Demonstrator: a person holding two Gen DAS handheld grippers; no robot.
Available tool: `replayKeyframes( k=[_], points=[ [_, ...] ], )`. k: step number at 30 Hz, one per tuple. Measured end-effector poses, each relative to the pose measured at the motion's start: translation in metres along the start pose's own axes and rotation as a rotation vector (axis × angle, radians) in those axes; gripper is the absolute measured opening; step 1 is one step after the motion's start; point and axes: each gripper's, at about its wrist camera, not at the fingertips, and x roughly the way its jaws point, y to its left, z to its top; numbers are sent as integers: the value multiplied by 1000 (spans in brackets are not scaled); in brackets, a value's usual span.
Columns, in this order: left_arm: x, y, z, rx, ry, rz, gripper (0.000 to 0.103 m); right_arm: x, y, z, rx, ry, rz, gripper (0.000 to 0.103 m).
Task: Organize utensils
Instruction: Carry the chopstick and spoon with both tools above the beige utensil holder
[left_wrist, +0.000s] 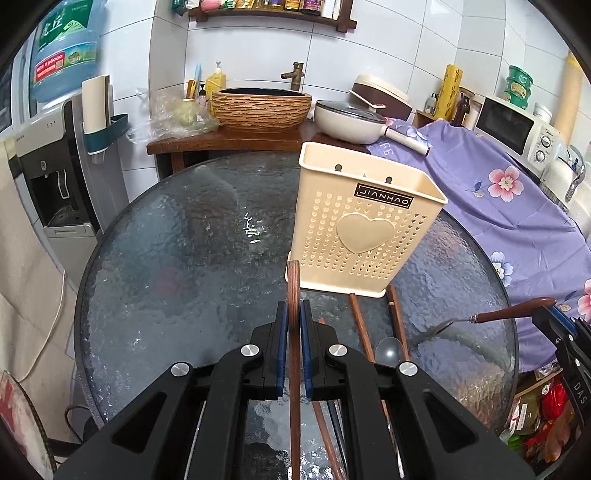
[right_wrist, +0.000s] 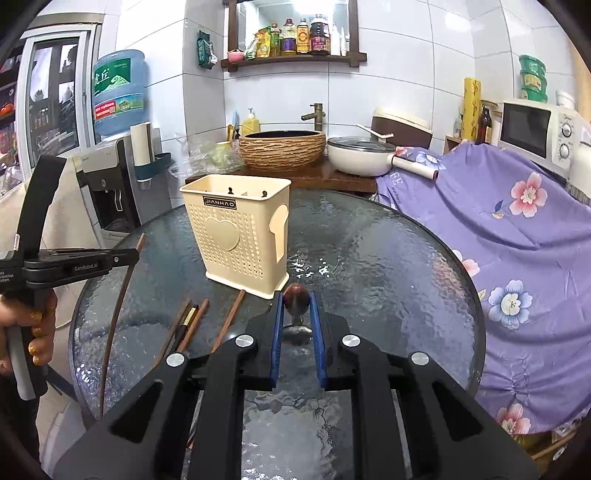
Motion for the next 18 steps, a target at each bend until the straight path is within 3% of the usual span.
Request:
replayKeyframes(
  k=[18],
  points=[
    [-10,-2,4,14,-22,-2,7,-7,1,9,-36,-1,36,15]
  ],
)
